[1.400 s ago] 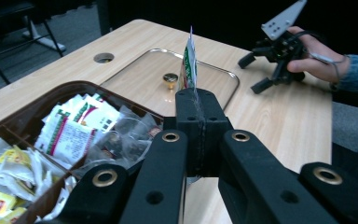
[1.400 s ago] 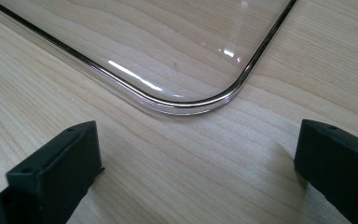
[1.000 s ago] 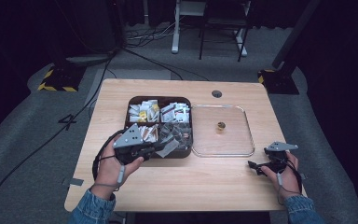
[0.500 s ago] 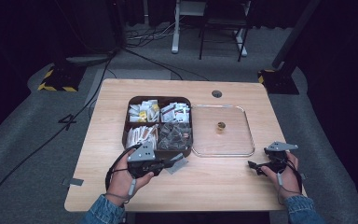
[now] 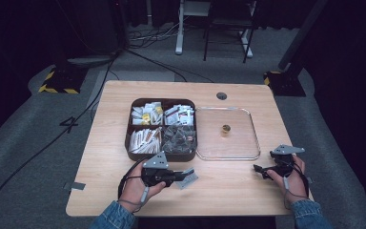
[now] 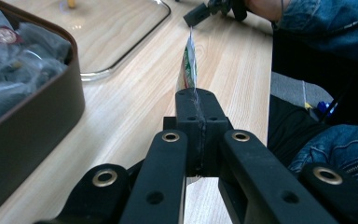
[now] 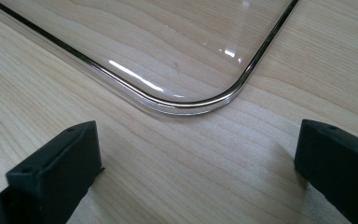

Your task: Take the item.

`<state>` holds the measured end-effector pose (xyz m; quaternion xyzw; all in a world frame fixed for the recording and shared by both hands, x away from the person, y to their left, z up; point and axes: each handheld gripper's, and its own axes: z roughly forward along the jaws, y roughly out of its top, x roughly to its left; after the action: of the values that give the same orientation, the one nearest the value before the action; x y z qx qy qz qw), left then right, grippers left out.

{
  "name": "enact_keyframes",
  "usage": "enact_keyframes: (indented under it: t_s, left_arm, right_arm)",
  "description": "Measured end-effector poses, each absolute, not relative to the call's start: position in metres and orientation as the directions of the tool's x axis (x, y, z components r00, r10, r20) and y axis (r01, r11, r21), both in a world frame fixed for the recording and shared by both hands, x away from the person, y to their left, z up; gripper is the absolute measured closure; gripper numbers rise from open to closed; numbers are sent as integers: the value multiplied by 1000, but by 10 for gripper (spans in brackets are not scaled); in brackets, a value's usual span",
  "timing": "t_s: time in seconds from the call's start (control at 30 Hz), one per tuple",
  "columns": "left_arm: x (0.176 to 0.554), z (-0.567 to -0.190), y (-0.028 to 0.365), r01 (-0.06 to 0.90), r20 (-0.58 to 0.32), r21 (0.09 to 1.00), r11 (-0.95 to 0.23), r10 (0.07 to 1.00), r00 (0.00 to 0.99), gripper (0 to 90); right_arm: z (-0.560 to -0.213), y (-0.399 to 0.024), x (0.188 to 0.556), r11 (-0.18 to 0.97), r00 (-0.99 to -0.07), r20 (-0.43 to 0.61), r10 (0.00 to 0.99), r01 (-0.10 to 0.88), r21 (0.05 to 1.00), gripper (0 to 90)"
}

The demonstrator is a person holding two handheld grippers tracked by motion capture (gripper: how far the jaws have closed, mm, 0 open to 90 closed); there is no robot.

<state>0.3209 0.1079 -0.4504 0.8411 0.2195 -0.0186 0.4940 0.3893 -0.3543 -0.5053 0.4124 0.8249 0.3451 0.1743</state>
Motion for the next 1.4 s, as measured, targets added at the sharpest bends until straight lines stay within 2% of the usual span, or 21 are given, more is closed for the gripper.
enact_keyframes:
  t_s: [0.2,0.57,0.93,1.1,1.4]
  left_arm:
    - [319,-457,101,389,-261,794,-468,315,912,897]
    - [322,-463,99,408,-261,767,-495,339,904,886]
    - [327,-470,99,398,-220,789,-468,390,894,576]
    - [329,-472,101,395,-196,797,-457,422,885,485]
    - [329,-469,103,381,-156,801,-462,454,877,468]
  right_arm:
    - [-505,-354,389,422,-599,-3,801,560,713,2]
    - [-505,-354,389,423,-601,-3,800,559,713,2]
    - [-505,-354,389,423,-601,-3,800,559,713,2]
    - [-505,-354,389,423,-601,-3,800,559,713,2]
    - [-505,-354,389,423,-601,-3,799,559,713,2]
